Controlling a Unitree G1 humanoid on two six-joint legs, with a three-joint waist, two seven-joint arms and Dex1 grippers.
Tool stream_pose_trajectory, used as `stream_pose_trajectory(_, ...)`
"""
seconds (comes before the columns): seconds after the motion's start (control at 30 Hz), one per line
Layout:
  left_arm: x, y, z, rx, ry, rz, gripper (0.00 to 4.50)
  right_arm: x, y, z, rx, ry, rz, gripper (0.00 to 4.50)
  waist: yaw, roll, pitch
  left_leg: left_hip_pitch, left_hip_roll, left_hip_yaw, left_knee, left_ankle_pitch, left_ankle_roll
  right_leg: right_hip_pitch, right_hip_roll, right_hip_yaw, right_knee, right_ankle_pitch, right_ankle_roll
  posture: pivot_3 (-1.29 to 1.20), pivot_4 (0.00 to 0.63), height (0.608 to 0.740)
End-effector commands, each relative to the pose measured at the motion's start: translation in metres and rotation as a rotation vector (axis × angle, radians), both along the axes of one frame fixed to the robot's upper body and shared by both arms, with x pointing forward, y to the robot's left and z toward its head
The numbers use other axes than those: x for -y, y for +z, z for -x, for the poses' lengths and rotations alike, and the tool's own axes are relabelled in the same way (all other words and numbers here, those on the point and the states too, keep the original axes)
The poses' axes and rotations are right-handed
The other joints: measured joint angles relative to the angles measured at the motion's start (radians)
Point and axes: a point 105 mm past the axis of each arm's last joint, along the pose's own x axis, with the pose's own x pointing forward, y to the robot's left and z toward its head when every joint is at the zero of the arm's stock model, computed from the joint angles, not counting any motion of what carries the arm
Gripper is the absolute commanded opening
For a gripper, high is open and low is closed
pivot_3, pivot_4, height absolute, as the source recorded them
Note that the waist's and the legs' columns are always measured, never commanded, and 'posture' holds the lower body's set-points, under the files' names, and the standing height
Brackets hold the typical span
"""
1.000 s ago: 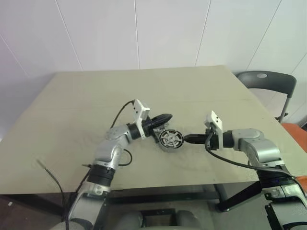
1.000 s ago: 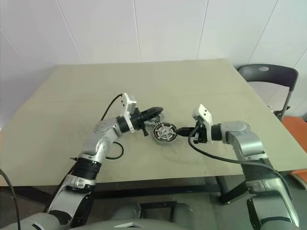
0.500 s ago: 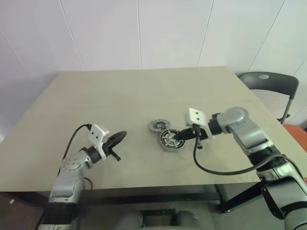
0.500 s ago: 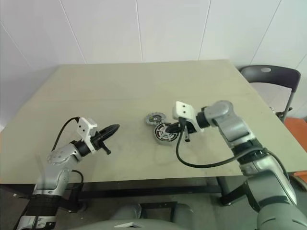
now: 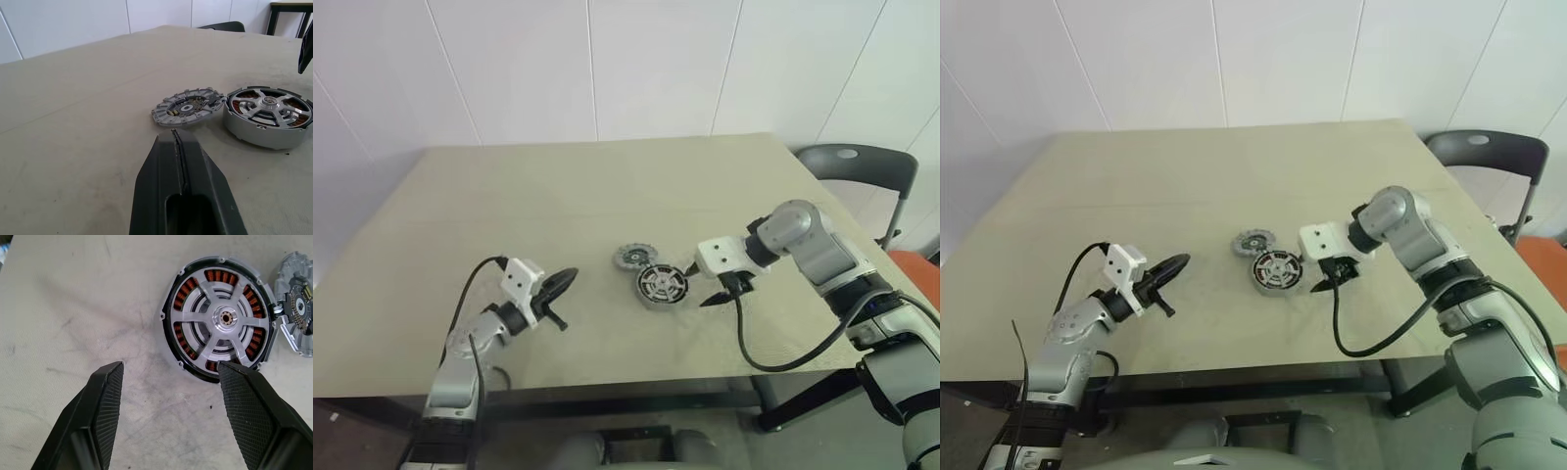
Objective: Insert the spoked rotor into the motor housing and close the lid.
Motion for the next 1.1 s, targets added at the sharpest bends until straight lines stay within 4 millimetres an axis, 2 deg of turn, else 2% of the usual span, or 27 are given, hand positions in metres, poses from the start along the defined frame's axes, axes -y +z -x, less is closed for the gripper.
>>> stream_pose_trajectory(0.03,-0.003,0.006,-0.007,0.054,0.014,-0.046,0.00,-0.010,0.008,-0.011,0.095,0.021,-0.028,3.23,0.000,0.000,0.000,0.000,0.000,0.000,0.000,0.000,0.000,0.000,0.000,0.000,0.000,0.000,0.000,0.00,0.000,0.740)
stream_pose_trajectory(0.23,0.003,0.015,-0.004,0.083,-0.022,0.004,0.00,-0.015,-0.002,-0.014,0.113,-0.001,-0.058,3.23,0.003,0.000,0.000,-0.001,-0.001,0.000,0.000,0.000,0.000,0.000,-0.001,0.000,0.000,0.001,-0.002,0.00,0.000,0.740)
stream_pose_trajectory(0.53,0.004,0.015,0.000,0.078,-0.042,0.010,0.00,-0.005,-0.015,-0.019,0.125,-0.025,-0.005,3.23,0.001,0.000,0.000,-0.001,-0.001,0.000,0.000,0.000,0.000,0.000,-0.001,0.000,0.000,0.001,-0.002,0.00,0.000,0.740)
stream_pose_trajectory(0.77,0.006,0.014,-0.001,0.072,-0.045,0.018,0.00,-0.007,-0.024,-0.019,0.111,-0.037,-0.011,3.23,0.001,0.000,0.000,-0.001,-0.001,0.000,0.000,0.000,0.000,0.000,0.000,0.000,0.000,0.001,-0.002,0.00,0.000,0.740)
stream_pose_trajectory(1.1,0.007,0.014,-0.002,0.070,-0.048,0.016,0.00,-0.009,-0.022,-0.020,0.114,-0.041,-0.025,3.23,0.001,0.000,0.000,-0.001,-0.001,0.000,0.000,0.000,0.000,0.000,-0.001,0.000,0.000,0.001,-0.002,0.00,0.000,0.740)
